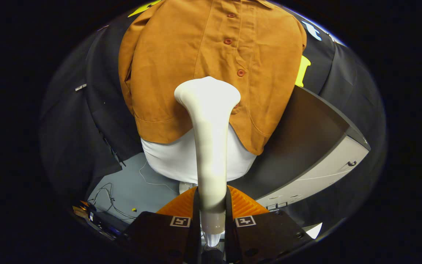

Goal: Iron the clothes twice with a garment steamer, once on the left side and once on the right side.

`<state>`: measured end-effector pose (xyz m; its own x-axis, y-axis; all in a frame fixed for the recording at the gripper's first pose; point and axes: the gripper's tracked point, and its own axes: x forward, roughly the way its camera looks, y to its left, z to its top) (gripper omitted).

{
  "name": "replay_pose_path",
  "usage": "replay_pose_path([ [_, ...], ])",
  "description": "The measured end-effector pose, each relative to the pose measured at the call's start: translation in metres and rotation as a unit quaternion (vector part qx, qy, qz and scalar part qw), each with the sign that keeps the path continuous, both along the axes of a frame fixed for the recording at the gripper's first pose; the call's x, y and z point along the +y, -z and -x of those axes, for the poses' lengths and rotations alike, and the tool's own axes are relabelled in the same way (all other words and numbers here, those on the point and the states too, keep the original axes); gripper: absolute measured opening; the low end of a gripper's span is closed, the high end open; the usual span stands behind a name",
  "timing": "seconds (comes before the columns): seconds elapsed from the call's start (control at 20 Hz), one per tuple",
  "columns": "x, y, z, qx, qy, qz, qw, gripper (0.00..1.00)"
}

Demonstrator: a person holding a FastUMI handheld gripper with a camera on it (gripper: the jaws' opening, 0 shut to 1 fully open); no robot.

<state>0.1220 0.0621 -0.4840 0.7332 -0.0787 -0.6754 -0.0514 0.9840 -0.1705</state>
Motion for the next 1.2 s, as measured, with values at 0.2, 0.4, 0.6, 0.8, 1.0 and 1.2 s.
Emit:
replay_pose_path([
  [0.2,-0.012,-0.034,0.006,-0.033,0.005,-0.017,0.999,0.29],
  [0.4,-0.023,-0.079,0.007,-0.075,0.007,-0.024,0.997,0.29],
  [0.6,-0.033,-0.137,0.011,-0.134,0.008,-0.032,0.990,0.29],
  [0.8,-0.040,-0.192,0.019,-0.172,0.013,-0.043,0.984,0.29],
  [1.0,-0.047,-0.238,0.023,-0.199,0.019,-0.060,0.978,0.29],
  [1.2,-0.054,-0.279,0.028,-0.230,0.018,-0.066,0.971,0.29],
])
